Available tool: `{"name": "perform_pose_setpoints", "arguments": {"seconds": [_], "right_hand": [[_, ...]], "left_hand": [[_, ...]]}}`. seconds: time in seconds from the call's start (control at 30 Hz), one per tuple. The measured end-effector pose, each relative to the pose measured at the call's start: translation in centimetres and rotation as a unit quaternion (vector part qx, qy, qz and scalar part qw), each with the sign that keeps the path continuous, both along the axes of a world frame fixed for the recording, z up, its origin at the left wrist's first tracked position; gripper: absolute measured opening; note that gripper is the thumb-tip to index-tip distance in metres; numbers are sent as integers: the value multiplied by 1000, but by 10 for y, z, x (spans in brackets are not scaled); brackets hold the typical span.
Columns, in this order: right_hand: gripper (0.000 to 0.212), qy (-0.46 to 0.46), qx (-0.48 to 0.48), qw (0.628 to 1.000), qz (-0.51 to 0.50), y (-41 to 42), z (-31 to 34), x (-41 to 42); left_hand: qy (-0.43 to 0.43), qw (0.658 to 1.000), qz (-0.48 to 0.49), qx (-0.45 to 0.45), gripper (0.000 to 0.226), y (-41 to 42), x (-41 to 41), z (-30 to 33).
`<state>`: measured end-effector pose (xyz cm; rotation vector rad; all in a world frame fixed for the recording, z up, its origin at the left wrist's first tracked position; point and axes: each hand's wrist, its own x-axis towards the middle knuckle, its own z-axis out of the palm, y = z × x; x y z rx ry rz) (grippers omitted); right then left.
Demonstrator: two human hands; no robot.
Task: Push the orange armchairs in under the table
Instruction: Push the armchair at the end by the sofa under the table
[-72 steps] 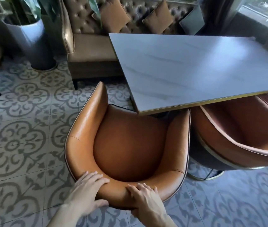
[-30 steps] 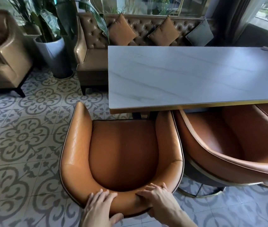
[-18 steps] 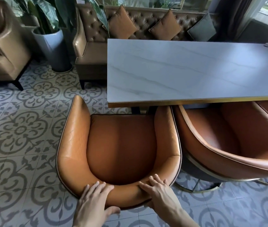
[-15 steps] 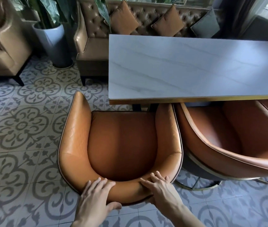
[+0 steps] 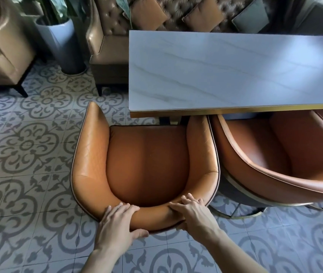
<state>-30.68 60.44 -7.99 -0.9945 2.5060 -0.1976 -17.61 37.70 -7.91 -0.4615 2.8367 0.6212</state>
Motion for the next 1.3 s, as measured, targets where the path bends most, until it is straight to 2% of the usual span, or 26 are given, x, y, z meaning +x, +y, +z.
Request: {"name": "perform_pose_setpoints", "arguments": {"seconds": [0.57,1.0,1.3], "right_hand": [[71,52,-24,998,-13,3,-22,9],[70,33,-20,999,-9,2,-11,8],[71,-28,-6,998,-54,14,12,-1]], "left_hand": [[-16,1000,-5,4,79,0,-3,3],[-18,999,-18,-21,75,-3,-7,11],[-46,998,-29,-13,77,16,-8,12]]}}
